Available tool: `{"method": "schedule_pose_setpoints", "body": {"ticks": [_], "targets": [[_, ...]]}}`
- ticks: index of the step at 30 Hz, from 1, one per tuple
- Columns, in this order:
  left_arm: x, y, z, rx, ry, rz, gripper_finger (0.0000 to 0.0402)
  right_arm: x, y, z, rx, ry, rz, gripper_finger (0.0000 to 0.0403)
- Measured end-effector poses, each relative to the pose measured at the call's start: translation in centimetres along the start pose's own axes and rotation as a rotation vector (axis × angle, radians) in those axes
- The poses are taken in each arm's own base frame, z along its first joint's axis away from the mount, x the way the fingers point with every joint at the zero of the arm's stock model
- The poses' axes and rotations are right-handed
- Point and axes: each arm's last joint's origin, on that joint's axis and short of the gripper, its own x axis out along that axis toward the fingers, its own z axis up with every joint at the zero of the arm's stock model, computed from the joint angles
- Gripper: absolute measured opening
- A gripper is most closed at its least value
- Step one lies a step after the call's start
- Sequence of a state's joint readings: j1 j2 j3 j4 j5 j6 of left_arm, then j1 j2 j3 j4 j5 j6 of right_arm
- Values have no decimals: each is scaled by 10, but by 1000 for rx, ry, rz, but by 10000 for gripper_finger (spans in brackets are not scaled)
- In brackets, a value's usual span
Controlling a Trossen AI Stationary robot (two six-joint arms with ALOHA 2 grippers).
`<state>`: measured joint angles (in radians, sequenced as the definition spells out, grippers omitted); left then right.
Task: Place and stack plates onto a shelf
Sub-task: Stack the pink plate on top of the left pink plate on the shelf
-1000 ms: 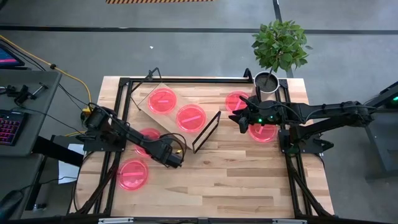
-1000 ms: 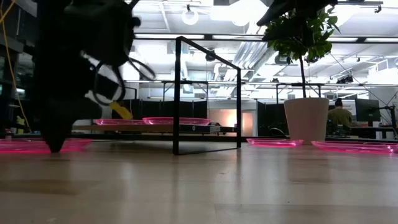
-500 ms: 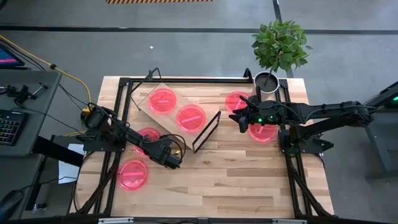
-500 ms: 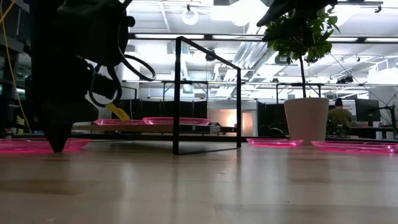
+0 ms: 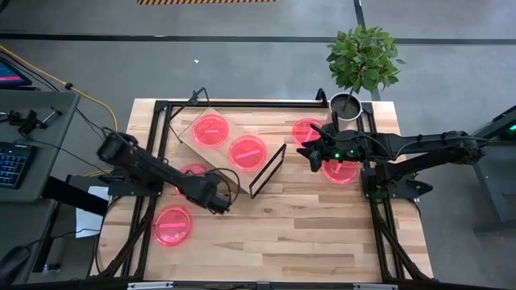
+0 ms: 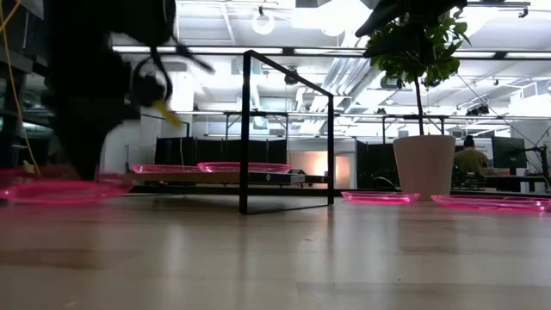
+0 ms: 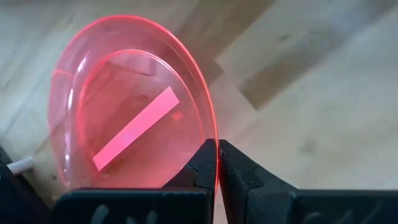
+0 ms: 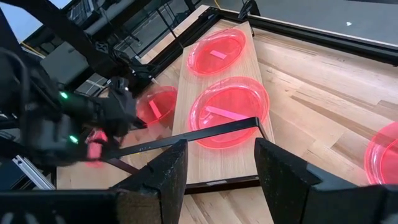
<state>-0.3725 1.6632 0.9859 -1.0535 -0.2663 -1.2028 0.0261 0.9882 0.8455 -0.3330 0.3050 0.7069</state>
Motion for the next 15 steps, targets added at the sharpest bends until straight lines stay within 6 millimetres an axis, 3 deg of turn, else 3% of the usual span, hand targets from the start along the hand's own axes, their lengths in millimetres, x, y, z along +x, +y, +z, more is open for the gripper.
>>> {"method": "schedule_pose_setpoints", "body": {"ticks": [8, 15], "targets": [[-66, 47, -3, -56, 1, -325, 1, 0, 0, 0, 0, 1, 0, 170], [-125, 85, 1, -101, -77, -471, 0, 0, 0, 0, -8, -2, -3, 170]]}}
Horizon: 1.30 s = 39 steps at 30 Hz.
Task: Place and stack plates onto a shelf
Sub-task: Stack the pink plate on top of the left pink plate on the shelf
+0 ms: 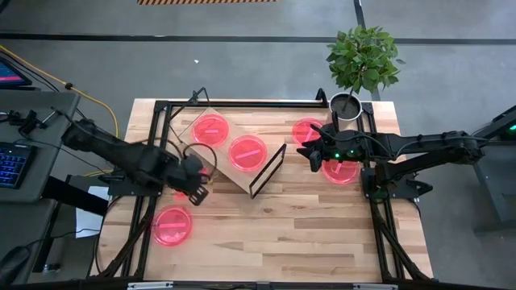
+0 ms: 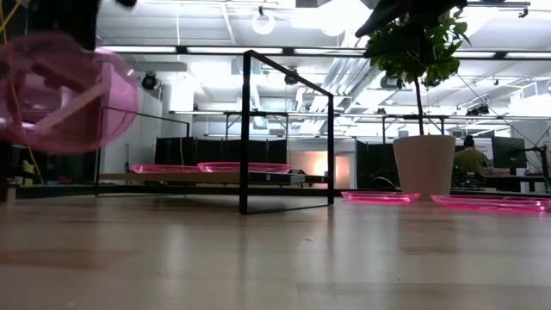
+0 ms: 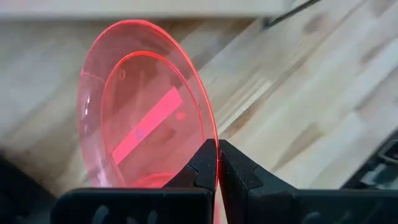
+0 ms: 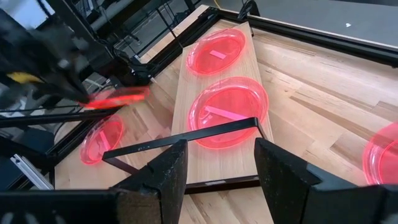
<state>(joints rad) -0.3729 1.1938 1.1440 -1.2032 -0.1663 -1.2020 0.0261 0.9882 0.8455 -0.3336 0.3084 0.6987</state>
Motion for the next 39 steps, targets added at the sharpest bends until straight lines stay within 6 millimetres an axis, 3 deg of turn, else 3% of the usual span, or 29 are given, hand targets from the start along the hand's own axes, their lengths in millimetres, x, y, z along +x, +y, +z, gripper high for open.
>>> {"method": "schedule_pose_setpoints", "body": {"ticks": [5, 9, 14, 18, 22, 27, 34, 39], "targets": [[-36, -9, 27, 87, -158, 48, 0, 0, -1, 0, -2, -15, -19, 170], [-37, -16, 66, 209, -254, 168, 0, 0, -1, 0, 0, -16, -19, 170], [5, -13, 116, 401, -164, 391, 0, 0, -1, 1, 0, -18, -20, 170], [46, 0, 138, 496, -41, 579, 0, 0, -1, 1, 0, -29, -34, 170], [80, 16, 147, 514, 49, 653, 0, 0, -2, 2, -2, -57, -68, 170], [109, 32, 143, 453, 20, 636, 0, 0, -2, 2, -7, -71, -85, 170], [130, 37, 141, 433, -28, 602, 0, 0, -3, 2, -11, -69, -86, 170], [134, 39, 140, 430, -57, 633, 0, 0, -3, 2, -9, -69, -86, 170]]}}
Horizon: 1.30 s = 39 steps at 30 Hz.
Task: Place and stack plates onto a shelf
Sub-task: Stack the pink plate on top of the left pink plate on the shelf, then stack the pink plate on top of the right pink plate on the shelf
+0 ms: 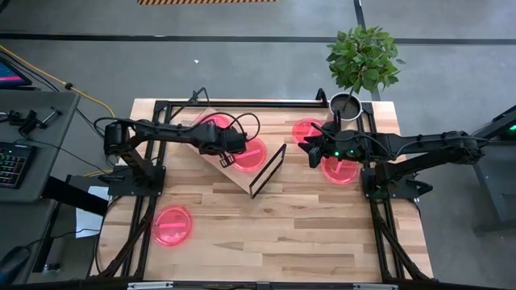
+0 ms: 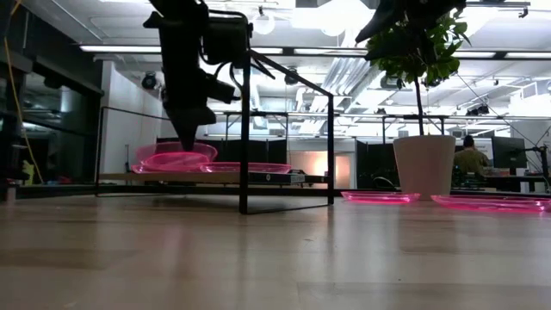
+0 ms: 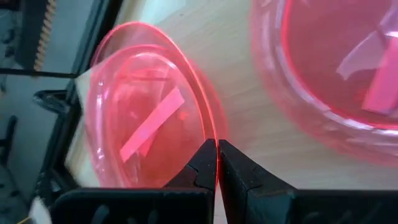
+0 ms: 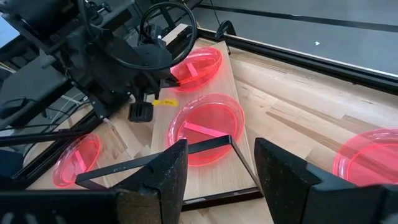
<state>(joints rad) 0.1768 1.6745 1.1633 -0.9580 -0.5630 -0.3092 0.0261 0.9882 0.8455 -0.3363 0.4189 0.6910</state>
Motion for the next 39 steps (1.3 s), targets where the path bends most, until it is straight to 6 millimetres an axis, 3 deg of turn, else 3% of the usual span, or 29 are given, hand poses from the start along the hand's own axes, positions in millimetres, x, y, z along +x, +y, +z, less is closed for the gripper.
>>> {"method": "schedule_pose_setpoints", "body": {"ticks": [15, 27, 34, 39], "targets": [[4, 5, -1, 0, 18, 33, 4, 0, 0, 0, -1, 3, -2, 170], [5, 11, -3, -2, 76, -26, 94, 0, 0, 0, -1, 3, -2, 170], [-13, 20, 5, 12, 110, -48, 131, 0, 0, 0, -1, 3, -1, 170], [-48, 26, 2, -75, 41, -226, 133, 0, 0, 0, 22, 9, 5, 170]]}}
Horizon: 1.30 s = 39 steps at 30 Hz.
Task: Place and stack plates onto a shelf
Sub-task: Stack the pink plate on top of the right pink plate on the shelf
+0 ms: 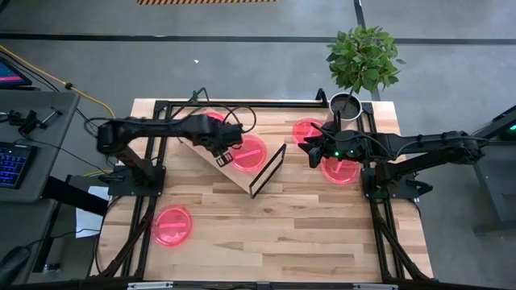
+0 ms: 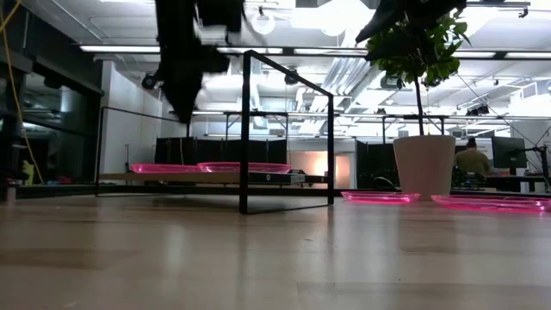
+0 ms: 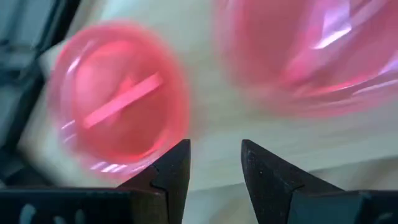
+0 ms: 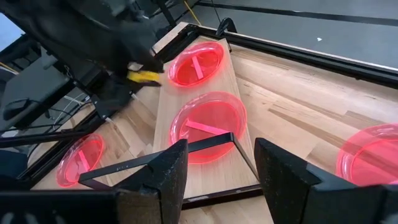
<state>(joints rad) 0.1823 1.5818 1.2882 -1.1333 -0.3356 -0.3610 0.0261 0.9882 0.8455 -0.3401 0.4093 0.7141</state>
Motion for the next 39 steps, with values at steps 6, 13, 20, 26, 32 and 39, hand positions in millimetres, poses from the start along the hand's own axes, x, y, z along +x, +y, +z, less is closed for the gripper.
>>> {"method": "schedule_pose_setpoints", "body": {"ticks": [6, 13, 20, 26, 32, 39], "targets": [[-63, 2, -23, -92, -431, -315, 131, 0, -1, -3, -21, 50, 10, 170], [-88, 23, -68, -271, -778, -589, 131, -4, -29, -25, 255, 250, -293, 170], [-78, 32, -91, -454, -859, -710, 131, 11, -85, -66, 458, 325, -625, 170], [-70, 30, -94, -489, -834, -722, 131, 35, -135, -81, 664, 200, -627, 170], [-70, 29, -92, -492, -836, -724, 131, 41, -164, -73, 705, 94, -646, 169], [-70, 29, -92, -498, -833, -727, 131, 56, -183, -72, 710, 136, -667, 169]]}}
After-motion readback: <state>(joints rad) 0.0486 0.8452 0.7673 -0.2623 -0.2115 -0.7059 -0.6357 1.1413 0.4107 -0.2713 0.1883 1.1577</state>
